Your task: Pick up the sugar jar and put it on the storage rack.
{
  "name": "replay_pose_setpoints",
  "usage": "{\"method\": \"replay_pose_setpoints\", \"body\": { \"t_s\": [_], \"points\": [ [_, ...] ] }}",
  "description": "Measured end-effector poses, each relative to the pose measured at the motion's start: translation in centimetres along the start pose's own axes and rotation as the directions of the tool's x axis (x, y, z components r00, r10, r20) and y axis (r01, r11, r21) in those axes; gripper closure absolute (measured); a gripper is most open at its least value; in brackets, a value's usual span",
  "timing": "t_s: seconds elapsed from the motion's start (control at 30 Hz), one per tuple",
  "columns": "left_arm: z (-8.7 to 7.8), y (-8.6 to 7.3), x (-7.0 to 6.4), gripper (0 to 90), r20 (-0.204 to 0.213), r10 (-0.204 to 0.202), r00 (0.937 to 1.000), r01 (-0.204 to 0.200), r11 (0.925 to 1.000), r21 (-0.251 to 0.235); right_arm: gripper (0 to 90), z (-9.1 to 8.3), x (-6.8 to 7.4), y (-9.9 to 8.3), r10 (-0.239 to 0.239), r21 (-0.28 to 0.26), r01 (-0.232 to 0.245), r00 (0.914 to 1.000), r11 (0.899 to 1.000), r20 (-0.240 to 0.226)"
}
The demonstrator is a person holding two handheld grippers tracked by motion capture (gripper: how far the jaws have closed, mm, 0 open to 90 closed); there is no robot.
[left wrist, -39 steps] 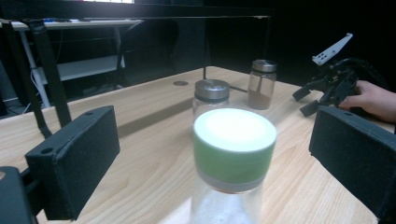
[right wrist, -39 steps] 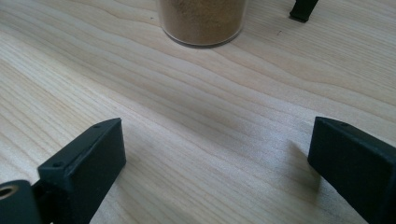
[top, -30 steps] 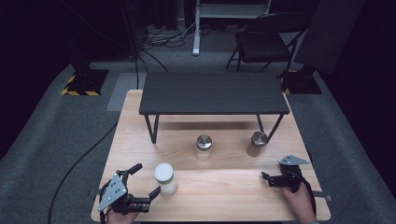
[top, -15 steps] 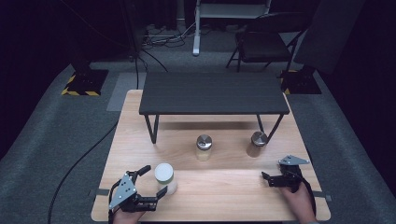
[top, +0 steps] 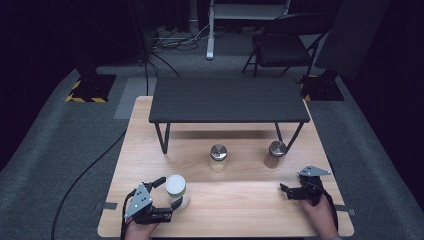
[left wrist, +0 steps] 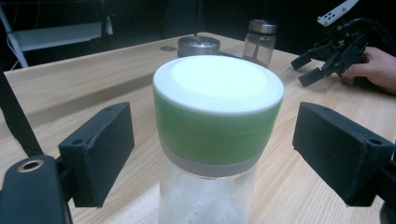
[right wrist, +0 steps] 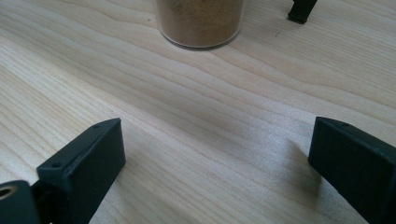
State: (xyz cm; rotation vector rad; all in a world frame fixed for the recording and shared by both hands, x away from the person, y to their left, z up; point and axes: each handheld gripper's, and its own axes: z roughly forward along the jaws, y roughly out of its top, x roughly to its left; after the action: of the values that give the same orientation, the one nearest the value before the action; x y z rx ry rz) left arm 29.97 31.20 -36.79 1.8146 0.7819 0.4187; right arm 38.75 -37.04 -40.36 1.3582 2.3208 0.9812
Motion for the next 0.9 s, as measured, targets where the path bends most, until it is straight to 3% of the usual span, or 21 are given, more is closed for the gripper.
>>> {"method": "replay_pose_setpoints", "body": {
  "t_s": [0.4, 0.77, 0.9],
  "points": [
    [1.2, 0.4, 0.2, 16.4, 0.018, 0.015, 0.9997, -0.015, 0.9998, 0.013, 3.6, 0.0, 0.0, 0.0, 0.0, 0.0, 0.0, 1.0, 1.0, 0.0],
    [1.8, 0.4, 0.7, 21.5, 0.036, -0.026, 0.999, 0.025, 0.9996, 0.01, 3.5, 0.0, 0.0, 0.0, -0.001, 0.0, 0.001, 1.0, 1.0, 0.002],
    [1.9, 0.4, 0.7, 26.5, 0.042, -0.017, 0.999, 0.017, 0.9998, 0.004, 3.5, 0.0, 0.0, 0.0, -0.001, 0.0, 0.001, 1.0, 1.0, 0.002]
  ]
}}
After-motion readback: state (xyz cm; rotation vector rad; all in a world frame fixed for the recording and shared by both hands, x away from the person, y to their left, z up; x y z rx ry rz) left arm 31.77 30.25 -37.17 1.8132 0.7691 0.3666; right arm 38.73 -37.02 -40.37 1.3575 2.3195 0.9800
